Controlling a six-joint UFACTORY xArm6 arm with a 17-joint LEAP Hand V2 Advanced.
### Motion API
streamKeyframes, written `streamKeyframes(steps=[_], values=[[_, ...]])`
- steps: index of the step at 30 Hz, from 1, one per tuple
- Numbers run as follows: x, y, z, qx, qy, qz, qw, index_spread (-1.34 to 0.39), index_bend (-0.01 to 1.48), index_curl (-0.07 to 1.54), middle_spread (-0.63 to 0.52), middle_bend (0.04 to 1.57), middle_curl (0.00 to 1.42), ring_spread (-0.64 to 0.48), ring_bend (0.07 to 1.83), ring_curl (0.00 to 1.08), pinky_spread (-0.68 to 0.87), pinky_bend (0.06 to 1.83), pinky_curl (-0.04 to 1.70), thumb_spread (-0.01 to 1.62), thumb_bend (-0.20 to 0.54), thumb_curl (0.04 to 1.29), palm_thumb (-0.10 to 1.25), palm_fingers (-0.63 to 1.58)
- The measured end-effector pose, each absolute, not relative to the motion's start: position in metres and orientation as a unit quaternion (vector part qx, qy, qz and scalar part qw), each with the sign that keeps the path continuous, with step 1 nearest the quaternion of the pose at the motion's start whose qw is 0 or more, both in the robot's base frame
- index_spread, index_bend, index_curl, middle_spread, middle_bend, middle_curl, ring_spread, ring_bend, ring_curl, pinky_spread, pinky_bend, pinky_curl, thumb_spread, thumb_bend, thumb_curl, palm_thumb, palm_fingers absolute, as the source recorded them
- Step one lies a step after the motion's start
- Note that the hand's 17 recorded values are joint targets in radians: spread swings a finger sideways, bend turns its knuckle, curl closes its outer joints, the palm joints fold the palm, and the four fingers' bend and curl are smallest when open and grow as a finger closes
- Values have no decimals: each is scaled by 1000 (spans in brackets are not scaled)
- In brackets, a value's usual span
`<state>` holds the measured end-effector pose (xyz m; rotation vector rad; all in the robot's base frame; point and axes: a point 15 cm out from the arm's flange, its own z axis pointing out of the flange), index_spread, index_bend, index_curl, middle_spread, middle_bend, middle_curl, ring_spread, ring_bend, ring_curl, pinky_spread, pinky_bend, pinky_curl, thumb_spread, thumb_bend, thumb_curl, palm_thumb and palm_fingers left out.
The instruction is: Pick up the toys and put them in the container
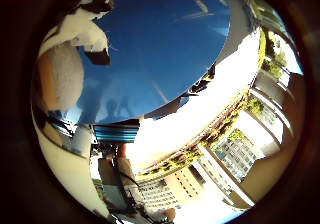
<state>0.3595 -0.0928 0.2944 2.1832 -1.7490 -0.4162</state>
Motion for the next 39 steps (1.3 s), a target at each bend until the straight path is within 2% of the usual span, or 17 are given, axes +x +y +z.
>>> streamKeyframes(steps=[8, 15, 21, 25, 34, 39], values=[[362, -69, 391, 787, -599, -85, 120, -985, 678, 766, -210, 1337, 1035, -119, 1572, 797, 118, 1747, 622, 1082, -13, 761, 998, 726], [394, -2, 454, 812, -580, -55, 18, -1042, 671, 954, -205, 1395, 1042, -120, 1617, 809, 105, 1777, 681, 1086, -11, 800, 999, 674], [436, 59, 449, 816, -576, -36, -36, -1071, 646, 1111, -196, 1431, 1038, -120, 1642, 814, 102, 1783, 725, 1089, -10, 830, 993, 657], [459, 94, 421, 812, -579, -57, -46, -1079, 622, 1188, -191, 1439, 1033, -120, 1645, 813, 101, 1785, 747, 1090, -11, 844, 995, 657], [551, 167, 357, 786, -609, -15, -107, -1080, 581, 1332, -183, 1447, 1021, -119, 1647, 810, 100, 1779, 782, 1081, -22, 864, 953, 659], [570, 205, 330, 785, -607, -7, -123, -1070, 561, 1394, -180, 1450, 1015, -119, 1650, 808, 101, 1772, 794, 1078, -29, 857, 883, 661]])
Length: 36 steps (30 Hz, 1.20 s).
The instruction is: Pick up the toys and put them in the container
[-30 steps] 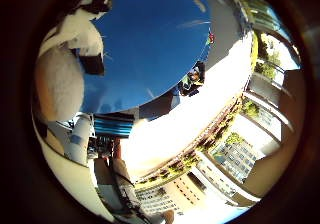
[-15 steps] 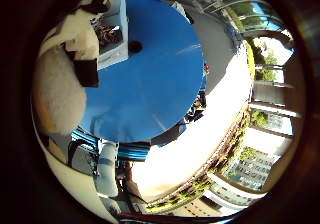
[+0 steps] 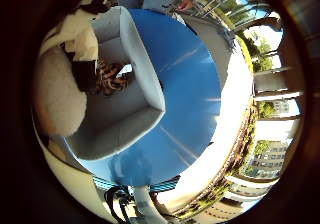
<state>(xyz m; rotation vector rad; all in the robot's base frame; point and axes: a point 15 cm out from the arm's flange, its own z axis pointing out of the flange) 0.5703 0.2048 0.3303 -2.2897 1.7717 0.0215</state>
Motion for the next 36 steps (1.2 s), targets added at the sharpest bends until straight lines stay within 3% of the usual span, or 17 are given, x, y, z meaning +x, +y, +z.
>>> streamKeyframes(steps=[5, 8, 10, 11, 13, 16, 19, 26, 36], values=[[584, 222, 317, -778, 613, -1, 137, -1056, 603, 1414, -169, 1404, 982, -85, 1619, 772, 122, 1665, 785, 1091, -32, 827, 820, 686], [589, 223, 312, -775, 616, -3, 140, -1022, 577, 1353, -142, 1228, 891, 1, 1467, 703, 172, 1567, 751, 1093, -44, 797, 755, 603], [589, 223, 310, -775, 616, 0, 140, -970, 485, 1302, -127, 986, 809, 67, 1279, 672, 221, 1530, 757, 1094, -46, 773, 716, 114], [588, 223, 308, -778, 613, 4, 139, -947, 511, 1261, -96, 860, 747, 117, 1091, 625, 262, 1398, 735, 1089, -46, 758, 697, -187], [588, 223, 306, -785, 604, 5, 139, -873, 435, 1164, -43, 646, 619, 187, 821, 479, 323, 1215, 621, 1095, -34, 735, 688, -280], [588, 225, 304, -796, 589, 9, 142, -769, 252, 1024, 1, 436, 513, 242, 678, 375, 383, 1082, 523, 1094, -29, 709, 690, -238], [588, 224, 309, -799, 581, 17, 154, -675, 136, 896, 21, 322, 453, 269, 585, 331, 422, 959, 455, 1087, -29, 685, 689, -188], [581, 212, 370, -788, 575, 31, 216, -511, 145, 639, 38, 178, 382, 295, 438, 289, 476, 798, 354, 1086, -26, 635, 698, -47], [508, 143, 462, -794, 570, 36, 207, -440, 215, 509, 41, 166, 336, 298, 368, 283, 487, 683, 285, 1096, -35, 600, 686, 39]])
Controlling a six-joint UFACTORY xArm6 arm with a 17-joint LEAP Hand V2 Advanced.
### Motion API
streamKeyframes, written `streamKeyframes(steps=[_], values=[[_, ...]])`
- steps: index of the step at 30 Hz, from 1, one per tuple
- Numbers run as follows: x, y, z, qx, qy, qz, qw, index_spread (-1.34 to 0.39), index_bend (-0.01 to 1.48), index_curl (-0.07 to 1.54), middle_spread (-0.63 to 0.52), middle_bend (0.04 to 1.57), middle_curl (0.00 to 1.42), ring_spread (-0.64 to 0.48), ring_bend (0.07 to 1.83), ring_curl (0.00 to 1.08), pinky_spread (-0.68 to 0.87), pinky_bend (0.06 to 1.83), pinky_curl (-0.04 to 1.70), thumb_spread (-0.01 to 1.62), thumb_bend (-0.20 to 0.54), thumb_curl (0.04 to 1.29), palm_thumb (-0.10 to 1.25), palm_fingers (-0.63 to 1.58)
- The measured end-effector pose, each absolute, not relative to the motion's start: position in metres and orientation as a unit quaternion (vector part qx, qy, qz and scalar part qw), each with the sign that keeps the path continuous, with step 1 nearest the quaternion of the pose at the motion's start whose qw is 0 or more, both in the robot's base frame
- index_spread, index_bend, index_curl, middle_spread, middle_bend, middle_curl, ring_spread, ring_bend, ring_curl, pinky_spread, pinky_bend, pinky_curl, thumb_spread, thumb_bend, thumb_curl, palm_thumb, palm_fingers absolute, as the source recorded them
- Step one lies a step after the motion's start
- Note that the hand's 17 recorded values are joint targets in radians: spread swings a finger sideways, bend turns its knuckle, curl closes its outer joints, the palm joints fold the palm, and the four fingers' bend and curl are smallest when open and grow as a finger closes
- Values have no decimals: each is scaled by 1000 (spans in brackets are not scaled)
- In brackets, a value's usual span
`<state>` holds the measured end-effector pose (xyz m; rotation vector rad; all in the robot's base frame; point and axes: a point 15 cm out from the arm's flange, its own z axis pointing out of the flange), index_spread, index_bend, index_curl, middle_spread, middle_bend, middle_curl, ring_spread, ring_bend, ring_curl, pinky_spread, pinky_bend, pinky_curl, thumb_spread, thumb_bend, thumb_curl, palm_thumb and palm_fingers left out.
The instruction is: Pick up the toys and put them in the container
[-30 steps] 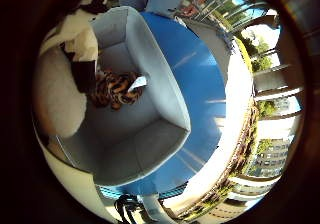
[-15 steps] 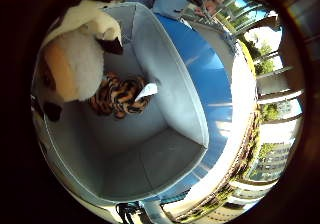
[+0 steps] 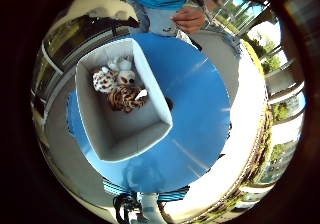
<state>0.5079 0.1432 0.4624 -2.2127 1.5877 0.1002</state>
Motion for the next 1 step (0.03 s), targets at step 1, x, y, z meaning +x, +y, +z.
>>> streamKeyframes(steps=[1], values=[[498, 131, 471, -793, 573, 36, 204, -436, 224, 501, 41, 168, 334, 298, 354, 282, 485, 660, 277, 1098, -41, 594, 663, 45]])
